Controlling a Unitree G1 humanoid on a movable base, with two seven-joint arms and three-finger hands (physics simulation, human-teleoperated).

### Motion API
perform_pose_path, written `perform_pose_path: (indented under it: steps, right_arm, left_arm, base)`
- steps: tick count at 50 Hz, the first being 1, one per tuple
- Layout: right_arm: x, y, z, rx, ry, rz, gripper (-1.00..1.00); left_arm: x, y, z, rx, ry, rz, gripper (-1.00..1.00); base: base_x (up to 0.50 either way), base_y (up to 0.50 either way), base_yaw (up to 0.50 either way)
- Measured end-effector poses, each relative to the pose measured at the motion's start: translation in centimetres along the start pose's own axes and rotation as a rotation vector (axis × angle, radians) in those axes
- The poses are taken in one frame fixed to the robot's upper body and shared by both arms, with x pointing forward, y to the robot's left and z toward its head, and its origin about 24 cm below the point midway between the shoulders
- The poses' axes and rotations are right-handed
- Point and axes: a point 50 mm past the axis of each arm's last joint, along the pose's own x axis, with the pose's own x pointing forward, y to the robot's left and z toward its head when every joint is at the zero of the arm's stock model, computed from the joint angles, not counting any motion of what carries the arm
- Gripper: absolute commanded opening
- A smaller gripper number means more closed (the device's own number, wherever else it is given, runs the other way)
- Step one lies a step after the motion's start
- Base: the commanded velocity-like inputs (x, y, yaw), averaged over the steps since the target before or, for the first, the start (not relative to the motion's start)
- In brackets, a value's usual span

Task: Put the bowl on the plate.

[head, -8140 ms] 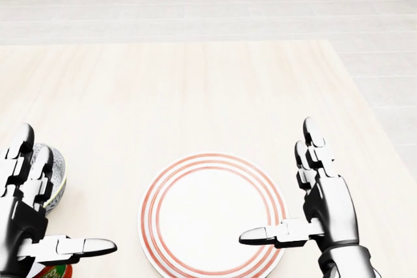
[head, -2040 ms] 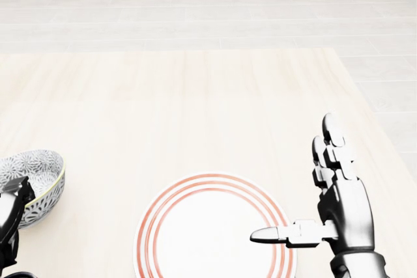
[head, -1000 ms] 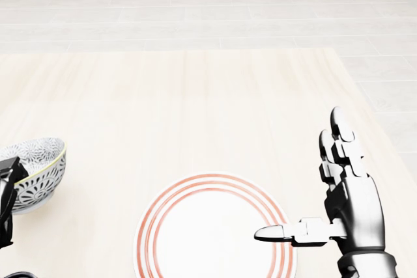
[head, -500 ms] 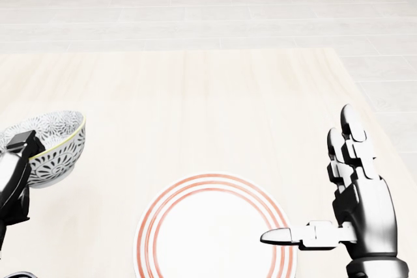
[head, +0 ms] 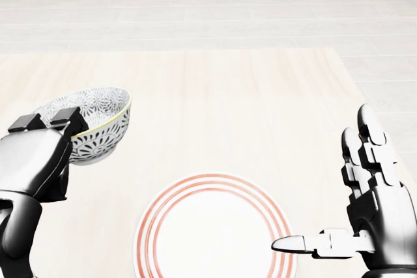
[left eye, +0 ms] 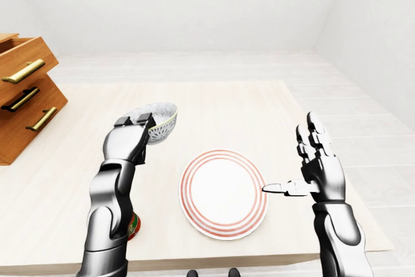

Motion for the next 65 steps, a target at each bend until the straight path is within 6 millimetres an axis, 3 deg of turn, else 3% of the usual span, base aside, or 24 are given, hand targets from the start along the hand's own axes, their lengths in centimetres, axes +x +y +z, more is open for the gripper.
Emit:
perform_pose_path:
  steps: [18, 38, 65]
  right_arm:
    - [-0.1, -0.6, 0.2, 0.003, -0.005, -0.01, 1.0]
    - [-0.6, -1.2, 0.1, 0.018, -0.013, -0.021, 1.0]
    - [-0.8, -1.6, -0.5, 0.035, -0.006, -0.028, 1.0]
  left_arm:
    - [-0.4, 0.5, 4.4, -0.001, -0.118, 0.005, -1.0]
    - [-1.5, -0.4, 8.4, -0.032, -0.222, -0.007, -1.0]
    - [-3.7, -4.7, 11.6, -0.046, -0.306, 0.007, -1.0]
  base:
    - [0.0, 0.0, 0.0]
    - [0.0, 0.0, 0.0]
    - [0.0, 0.0, 0.0]
